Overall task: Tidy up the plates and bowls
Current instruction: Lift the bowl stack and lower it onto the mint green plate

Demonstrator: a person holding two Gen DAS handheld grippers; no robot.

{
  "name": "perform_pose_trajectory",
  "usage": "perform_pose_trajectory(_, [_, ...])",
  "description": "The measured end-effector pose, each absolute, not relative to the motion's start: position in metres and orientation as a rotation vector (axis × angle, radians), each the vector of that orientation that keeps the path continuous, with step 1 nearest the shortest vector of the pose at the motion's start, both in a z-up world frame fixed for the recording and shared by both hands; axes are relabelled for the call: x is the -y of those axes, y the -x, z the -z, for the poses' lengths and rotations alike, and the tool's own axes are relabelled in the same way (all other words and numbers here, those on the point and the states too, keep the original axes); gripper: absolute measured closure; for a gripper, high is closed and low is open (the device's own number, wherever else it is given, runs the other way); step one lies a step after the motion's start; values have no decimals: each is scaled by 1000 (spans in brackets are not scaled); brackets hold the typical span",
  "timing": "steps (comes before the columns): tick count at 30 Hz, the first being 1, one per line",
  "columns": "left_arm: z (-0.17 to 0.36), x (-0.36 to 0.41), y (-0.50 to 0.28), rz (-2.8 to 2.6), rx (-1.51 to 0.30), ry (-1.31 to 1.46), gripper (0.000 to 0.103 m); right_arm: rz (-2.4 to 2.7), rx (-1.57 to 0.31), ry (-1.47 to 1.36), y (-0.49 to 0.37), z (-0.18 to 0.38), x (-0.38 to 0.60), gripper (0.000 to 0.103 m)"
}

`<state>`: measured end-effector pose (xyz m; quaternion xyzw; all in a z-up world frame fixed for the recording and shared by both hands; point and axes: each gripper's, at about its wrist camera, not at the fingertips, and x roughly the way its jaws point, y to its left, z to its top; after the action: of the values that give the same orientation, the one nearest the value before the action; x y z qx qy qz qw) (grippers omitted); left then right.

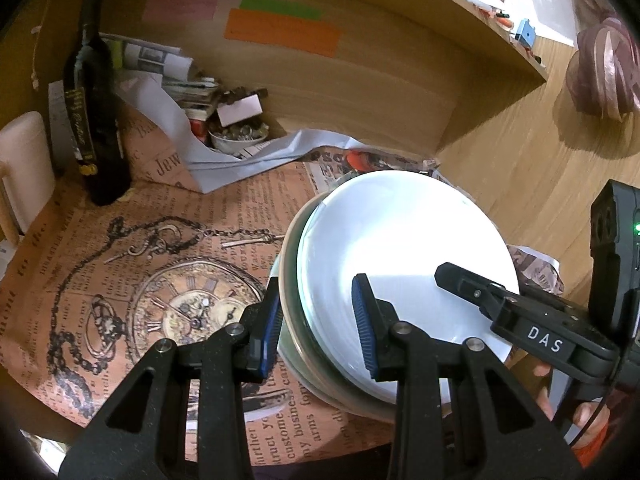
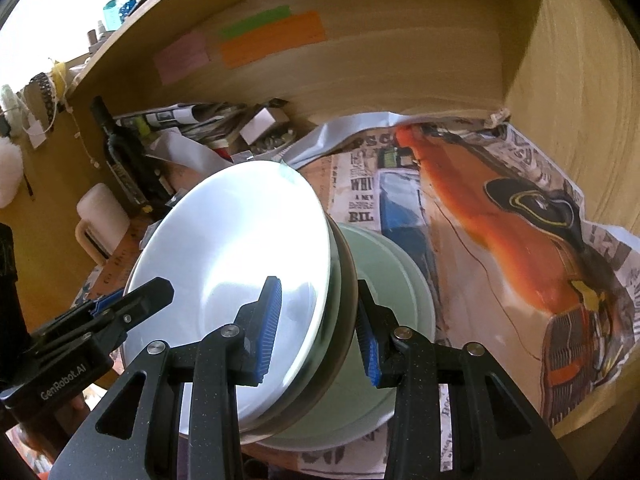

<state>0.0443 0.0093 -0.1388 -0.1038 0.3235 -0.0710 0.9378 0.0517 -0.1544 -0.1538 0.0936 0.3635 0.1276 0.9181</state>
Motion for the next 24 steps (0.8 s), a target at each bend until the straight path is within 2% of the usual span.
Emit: perform_pose_trajectory(24, [160, -4, -68, 207, -714, 215, 69, -250, -773, -222, -66, 168, 171, 70])
